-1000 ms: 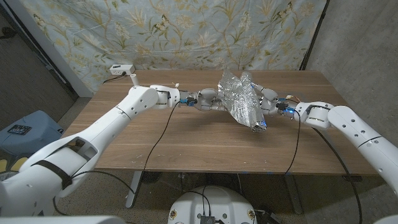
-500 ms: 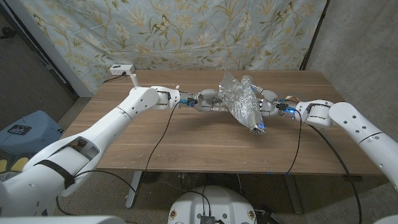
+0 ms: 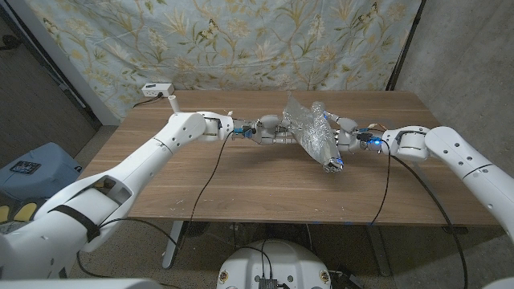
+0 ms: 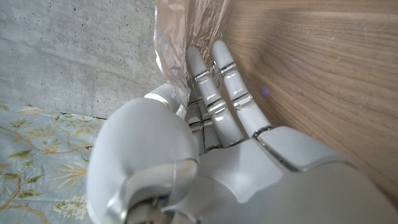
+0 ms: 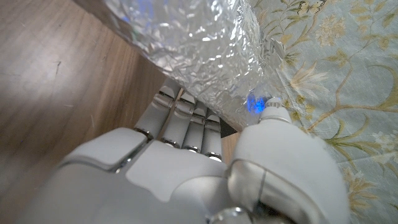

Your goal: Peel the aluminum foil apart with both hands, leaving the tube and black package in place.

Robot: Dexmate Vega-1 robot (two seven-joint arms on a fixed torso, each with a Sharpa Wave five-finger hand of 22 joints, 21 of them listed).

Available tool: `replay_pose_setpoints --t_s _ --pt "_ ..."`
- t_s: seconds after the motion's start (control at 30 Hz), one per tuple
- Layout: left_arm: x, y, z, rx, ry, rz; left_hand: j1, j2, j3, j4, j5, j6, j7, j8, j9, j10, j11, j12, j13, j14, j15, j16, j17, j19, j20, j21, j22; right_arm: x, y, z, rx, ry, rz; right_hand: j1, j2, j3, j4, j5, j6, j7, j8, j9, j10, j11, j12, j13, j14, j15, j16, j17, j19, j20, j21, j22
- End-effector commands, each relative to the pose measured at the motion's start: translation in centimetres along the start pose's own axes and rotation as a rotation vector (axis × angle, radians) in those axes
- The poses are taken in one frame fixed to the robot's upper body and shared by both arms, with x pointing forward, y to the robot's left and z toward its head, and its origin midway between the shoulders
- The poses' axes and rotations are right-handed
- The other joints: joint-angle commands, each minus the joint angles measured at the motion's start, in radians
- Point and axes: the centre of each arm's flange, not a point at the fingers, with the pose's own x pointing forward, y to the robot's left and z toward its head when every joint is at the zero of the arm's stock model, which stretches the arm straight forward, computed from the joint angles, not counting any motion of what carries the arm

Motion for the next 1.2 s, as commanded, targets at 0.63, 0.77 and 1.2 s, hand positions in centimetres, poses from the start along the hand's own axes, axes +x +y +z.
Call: replay_pose_setpoints --t_s 0.63,0.77,1.2 --pt "-0.36 0.78 1.19 0.036 0.001 0.008 0.023 -0.009 0.027 -0.008 -0.004 0.12 -0.016 0.036 0.039 0.116 -0.056 0.017 -0.033 0.098 -0.038 0.007 -0.003 0.047 -0.03 0.059 0.0 -0.45 -0.48 0.71 0.012 -0.043 0.008 -0.026 -0.005 -0.013 0.015 0.027 -0.027 0.006 -0.003 -0.008 -0.013 0.007 -0.015 0.01 -0.019 0.014 0.007 -0.008 0.0 0.009 -0.014 0.002" --pt "-0.41 0.74 1.27 0.041 0.003 0.007 0.024 -0.009 0.027 -0.007 -0.006 0.12 -0.016 0.035 0.043 0.116 -0.057 0.018 -0.033 0.1 -0.038 0.006 -0.001 0.047 -0.032 0.063 -0.001 -0.6 -0.47 0.69 0.012 -0.054 0.014 -0.036 -0.014 -0.022 0.018 0.03 -0.041 0.008 -0.006 -0.01 -0.018 0.013 -0.019 0.01 -0.025 0.019 0.005 -0.01 0.0 0.011 -0.017 0.002" --pt "-0.54 0.66 1.35 0.047 0.012 0.003 0.027 -0.011 0.025 -0.006 -0.01 0.122 -0.018 0.032 0.054 0.116 -0.056 0.021 -0.033 0.104 -0.041 0.002 0.005 0.046 -0.033 0.074 -0.001 -0.99 -0.33 0.61 0.011 -0.065 0.025 -0.081 -0.045 -0.057 0.036 0.045 -0.065 0.025 -0.004 -0.018 -0.03 0.03 -0.03 0.011 -0.038 0.034 0.007 -0.016 0.003 0.021 -0.026 0.002"
